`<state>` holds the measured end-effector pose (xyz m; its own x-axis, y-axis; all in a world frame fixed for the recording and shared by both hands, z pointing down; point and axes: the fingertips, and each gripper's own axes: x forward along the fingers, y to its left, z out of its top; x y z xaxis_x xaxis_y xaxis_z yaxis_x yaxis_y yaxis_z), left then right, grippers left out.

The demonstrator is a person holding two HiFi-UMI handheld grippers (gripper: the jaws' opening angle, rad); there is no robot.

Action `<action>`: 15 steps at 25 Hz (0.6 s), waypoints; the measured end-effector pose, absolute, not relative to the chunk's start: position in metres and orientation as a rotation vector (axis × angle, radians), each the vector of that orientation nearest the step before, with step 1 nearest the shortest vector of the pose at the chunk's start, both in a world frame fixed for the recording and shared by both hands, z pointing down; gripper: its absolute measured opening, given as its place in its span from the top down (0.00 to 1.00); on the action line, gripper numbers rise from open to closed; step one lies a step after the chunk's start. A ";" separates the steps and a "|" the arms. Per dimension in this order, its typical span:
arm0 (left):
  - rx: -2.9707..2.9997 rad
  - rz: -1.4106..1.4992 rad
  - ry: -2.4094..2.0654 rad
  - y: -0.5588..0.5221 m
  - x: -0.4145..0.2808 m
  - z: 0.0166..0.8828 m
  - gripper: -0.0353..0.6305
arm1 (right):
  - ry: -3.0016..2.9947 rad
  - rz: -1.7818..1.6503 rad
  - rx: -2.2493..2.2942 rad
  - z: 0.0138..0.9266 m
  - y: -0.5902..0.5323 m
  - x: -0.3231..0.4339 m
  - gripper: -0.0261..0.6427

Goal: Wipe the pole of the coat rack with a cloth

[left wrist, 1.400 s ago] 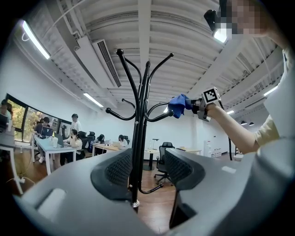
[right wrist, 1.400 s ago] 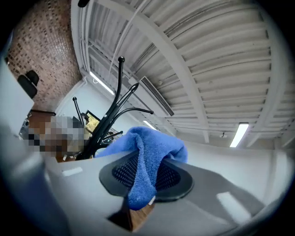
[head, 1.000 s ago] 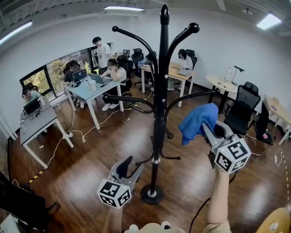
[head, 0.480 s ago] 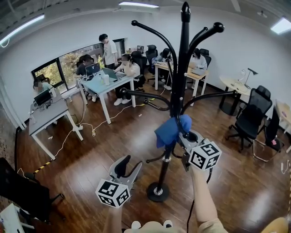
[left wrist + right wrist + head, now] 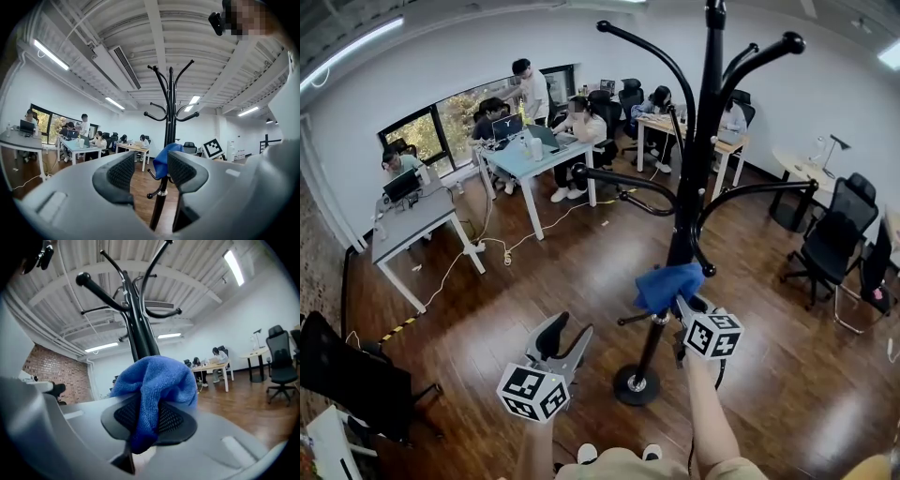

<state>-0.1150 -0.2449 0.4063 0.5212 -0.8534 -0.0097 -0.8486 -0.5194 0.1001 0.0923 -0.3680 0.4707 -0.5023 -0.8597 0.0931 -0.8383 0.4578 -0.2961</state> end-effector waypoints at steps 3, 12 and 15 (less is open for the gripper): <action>2.658 -0.083 -1.493 -0.250 -0.113 0.410 0.65 | 2.599 -0.669 -1.590 0.532 -0.370 0.086 0.85; 2.654 -0.075 -1.484 -0.252 -0.112 0.409 0.65 | 2.563 -0.976 -1.707 0.633 -0.368 0.094 0.85; 2.651 -0.082 -1.489 -0.252 -0.116 0.412 0.65 | 2.574 -0.906 -1.628 0.609 -0.351 0.087 0.85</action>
<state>-0.1160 -0.2519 0.4121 0.5206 -0.8538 0.0019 -0.8484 -0.5170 0.1139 0.0865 -0.3514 0.6090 -0.4747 -0.8195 0.3210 -0.8399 0.3128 -0.4435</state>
